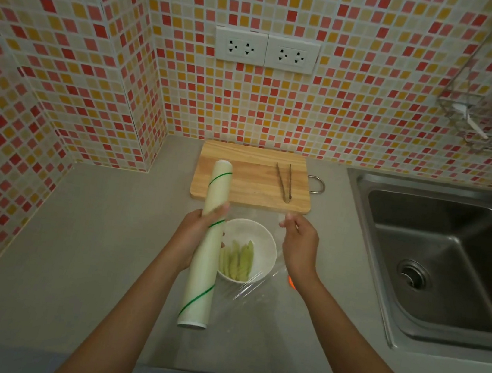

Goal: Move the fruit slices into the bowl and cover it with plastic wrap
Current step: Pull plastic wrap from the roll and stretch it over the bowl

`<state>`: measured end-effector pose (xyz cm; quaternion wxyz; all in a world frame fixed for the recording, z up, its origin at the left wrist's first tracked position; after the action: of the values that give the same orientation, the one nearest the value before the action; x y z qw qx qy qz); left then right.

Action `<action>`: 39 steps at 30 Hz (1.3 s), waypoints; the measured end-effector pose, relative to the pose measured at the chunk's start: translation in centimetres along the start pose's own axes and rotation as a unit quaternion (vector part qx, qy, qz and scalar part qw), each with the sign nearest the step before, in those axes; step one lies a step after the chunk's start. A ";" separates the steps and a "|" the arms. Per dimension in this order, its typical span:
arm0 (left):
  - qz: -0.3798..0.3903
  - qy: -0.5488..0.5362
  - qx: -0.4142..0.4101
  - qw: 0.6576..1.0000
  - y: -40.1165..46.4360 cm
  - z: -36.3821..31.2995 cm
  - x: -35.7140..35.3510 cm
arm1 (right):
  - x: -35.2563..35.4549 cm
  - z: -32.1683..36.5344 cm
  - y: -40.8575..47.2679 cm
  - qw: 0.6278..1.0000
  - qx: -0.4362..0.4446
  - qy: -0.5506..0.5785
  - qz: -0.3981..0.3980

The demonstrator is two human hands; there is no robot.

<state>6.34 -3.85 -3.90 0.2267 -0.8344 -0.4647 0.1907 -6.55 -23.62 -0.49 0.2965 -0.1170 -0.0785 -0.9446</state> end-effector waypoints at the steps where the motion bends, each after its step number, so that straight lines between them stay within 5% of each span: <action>1: -0.005 0.026 -0.010 1.000 0.0 0.1 0.0 | 0.0 0.0 0.1 1.000 0.001 0.000 0.002; 5: -0.040 0.053 -0.033 0.997 0.4 0.0 1.1 | 0.5 -0.8 0.4 1.000 -0.014 0.003 -0.008; 9: 0.006 -0.032 0.028 0.999 0.7 1.0 1.0 | 1.1 -1.7 0.8 1.000 -0.022 -0.005 -0.018; 17: -0.070 0.057 -0.029 0.995 1.1 0.7 2.4 | 1.6 -3.5 1.2 0.999 -0.024 -0.019 -0.022; 39: -0.106 0.137 -0.097 0.980 1.7 0.6 4.0 | 0.7 -6.2 2.4 0.998 -0.011 -0.057 -0.006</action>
<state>9.18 -1.08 -5.80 0.2253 -0.8168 -0.5312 0.0041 -6.80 -27.28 -6.12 0.2842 -0.1736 -0.0855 -0.9390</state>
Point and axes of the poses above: each hand's wrist, its own y-axis towards the middle knuckle, its own x-axis out of the back of the hand, z = x × y, the point moved 10 cm from there along y, towards the middle knuckle, and after that the axes turned 5 degrees about x, right-handed, at the moved point
